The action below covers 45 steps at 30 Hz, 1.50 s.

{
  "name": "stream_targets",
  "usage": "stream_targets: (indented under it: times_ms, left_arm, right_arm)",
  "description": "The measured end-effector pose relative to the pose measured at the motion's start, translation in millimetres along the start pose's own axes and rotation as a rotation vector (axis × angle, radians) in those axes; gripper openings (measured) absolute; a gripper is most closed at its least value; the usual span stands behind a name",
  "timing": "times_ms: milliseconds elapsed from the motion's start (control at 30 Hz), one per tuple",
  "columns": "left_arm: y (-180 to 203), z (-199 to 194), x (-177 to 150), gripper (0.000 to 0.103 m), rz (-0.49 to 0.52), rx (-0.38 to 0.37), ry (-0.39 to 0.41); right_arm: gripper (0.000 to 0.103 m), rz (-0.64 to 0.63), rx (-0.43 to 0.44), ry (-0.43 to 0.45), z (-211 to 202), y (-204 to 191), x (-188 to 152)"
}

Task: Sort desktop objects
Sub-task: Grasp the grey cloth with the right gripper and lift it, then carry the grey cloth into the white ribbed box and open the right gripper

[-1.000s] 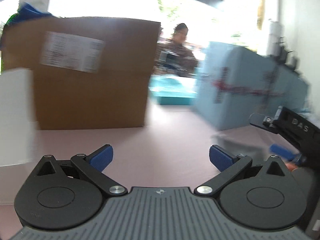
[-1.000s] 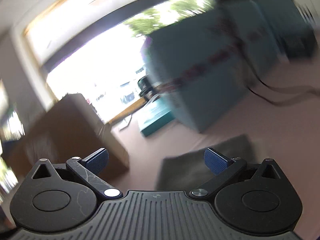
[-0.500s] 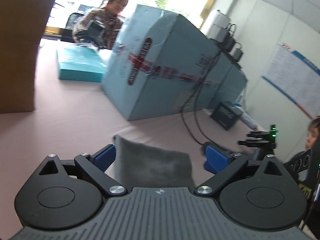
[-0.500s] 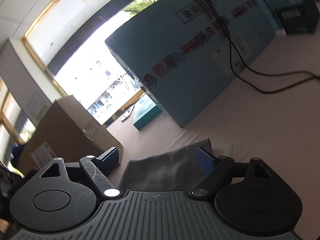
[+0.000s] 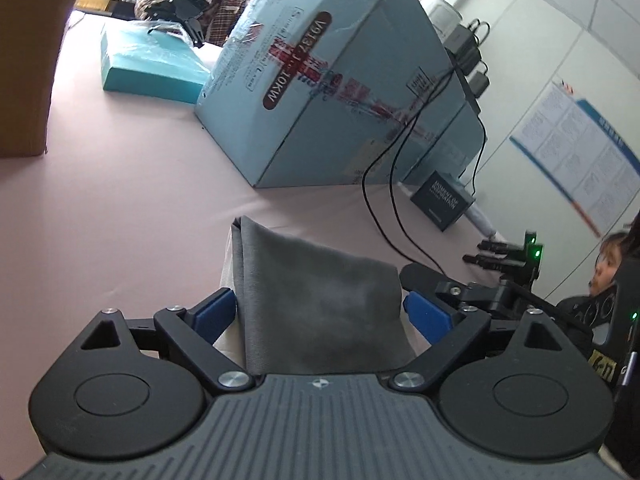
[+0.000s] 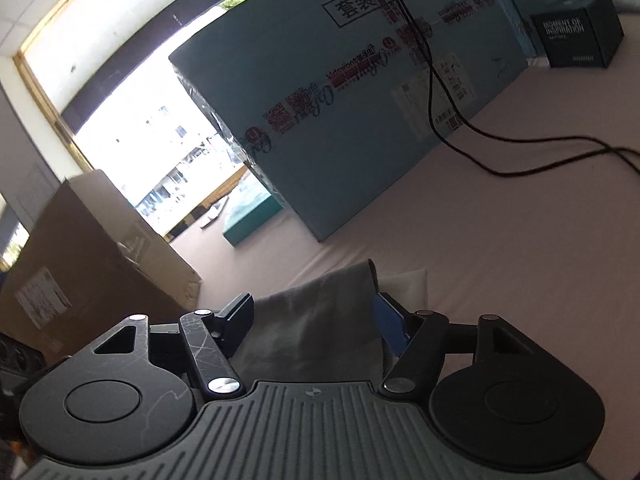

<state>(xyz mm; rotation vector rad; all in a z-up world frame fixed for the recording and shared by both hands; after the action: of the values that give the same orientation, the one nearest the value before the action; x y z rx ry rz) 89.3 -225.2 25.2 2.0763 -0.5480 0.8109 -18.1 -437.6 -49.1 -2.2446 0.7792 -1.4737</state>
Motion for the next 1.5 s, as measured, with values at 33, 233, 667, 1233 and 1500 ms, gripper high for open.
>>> stream_targets:
  times_ms: [33,233,667,1233,1500]
  left_arm:
    - [1.1,0.8,-0.5,0.092,0.010,0.000,-0.003]
    - [-0.6,9.6,-4.0,0.092,0.006,0.011,-0.034]
    - [-3.8,4.8,-3.6,0.056,0.034,0.071,-0.008]
    - [15.8,-47.6,4.8,0.008,0.046,0.097,0.108]
    - [20.3,-179.7,6.8,0.008,0.129,0.163,0.279]
  right_arm:
    - [0.060,-0.011,-0.017,-0.007,2.2,-0.7,-0.8]
    - [0.059,0.003,-0.079,-0.052,13.3,6.2,-3.5]
    - [0.017,0.020,-0.049,-0.092,20.0,9.9,-8.6]
    - [0.009,-0.074,0.115,0.084,-25.4,-34.4,-7.5]
    - [0.009,-0.331,0.268,0.181,-66.2,-152.3,-27.6]
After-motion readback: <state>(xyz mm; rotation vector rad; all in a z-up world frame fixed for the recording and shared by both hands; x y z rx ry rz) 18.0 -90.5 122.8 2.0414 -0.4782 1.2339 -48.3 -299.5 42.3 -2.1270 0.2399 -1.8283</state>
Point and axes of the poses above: each gripper's, at about its wrist camera, not at the fingertips, and z roughly the way its jaws point, y to its right, x to its top, the point moved 2 cm from there along z, roughly the way its jaws point, and after that the axes turned 1 degree about y, right-handed, at the moved point
